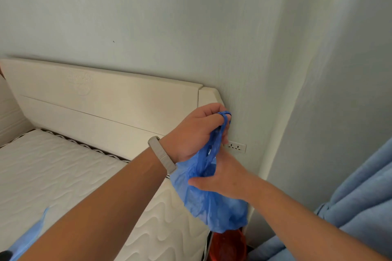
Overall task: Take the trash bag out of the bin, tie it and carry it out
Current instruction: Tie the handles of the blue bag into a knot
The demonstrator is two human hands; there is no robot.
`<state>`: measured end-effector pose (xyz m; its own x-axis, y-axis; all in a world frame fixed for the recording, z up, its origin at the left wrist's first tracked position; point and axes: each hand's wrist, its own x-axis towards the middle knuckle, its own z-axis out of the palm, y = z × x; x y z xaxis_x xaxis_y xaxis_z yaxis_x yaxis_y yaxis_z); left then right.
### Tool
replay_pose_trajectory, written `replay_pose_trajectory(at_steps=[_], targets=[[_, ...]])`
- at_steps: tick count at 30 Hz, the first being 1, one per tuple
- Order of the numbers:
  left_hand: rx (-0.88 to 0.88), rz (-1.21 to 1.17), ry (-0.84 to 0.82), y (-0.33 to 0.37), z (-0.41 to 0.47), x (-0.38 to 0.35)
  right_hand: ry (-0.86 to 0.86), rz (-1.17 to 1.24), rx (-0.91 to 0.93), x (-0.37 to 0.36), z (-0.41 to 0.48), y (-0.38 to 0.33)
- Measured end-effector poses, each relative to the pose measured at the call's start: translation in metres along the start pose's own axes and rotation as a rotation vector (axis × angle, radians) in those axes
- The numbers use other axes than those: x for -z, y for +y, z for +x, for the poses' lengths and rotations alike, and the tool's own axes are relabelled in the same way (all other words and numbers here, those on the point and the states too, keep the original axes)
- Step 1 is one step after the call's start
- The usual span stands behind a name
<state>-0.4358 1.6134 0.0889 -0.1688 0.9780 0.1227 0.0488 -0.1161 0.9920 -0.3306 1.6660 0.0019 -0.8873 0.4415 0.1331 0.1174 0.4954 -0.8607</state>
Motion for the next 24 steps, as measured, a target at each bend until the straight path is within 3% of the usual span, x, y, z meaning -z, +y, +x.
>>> replay_pose_trajectory(at_steps=[5, 12, 18, 24], targets=[[-0.019, 0.053, 0.017, 0.012, -0.002, -0.002, 0.192, 0.066, 0.001, -0.008, 0.0, 0.003], [-0.113, -0.106, 0.311, 0.026, -0.009, 0.018, 0.253, 0.131, -0.007, 0.003, 0.0, 0.008], [-0.161, -0.063, 0.415, 0.04, -0.028, 0.034, 0.218, 0.114, -0.09, -0.013, -0.003, 0.008], [-0.091, -0.071, 0.475, 0.033, -0.06, 0.044, 0.152, 0.091, -0.112, -0.042, -0.014, -0.005]])
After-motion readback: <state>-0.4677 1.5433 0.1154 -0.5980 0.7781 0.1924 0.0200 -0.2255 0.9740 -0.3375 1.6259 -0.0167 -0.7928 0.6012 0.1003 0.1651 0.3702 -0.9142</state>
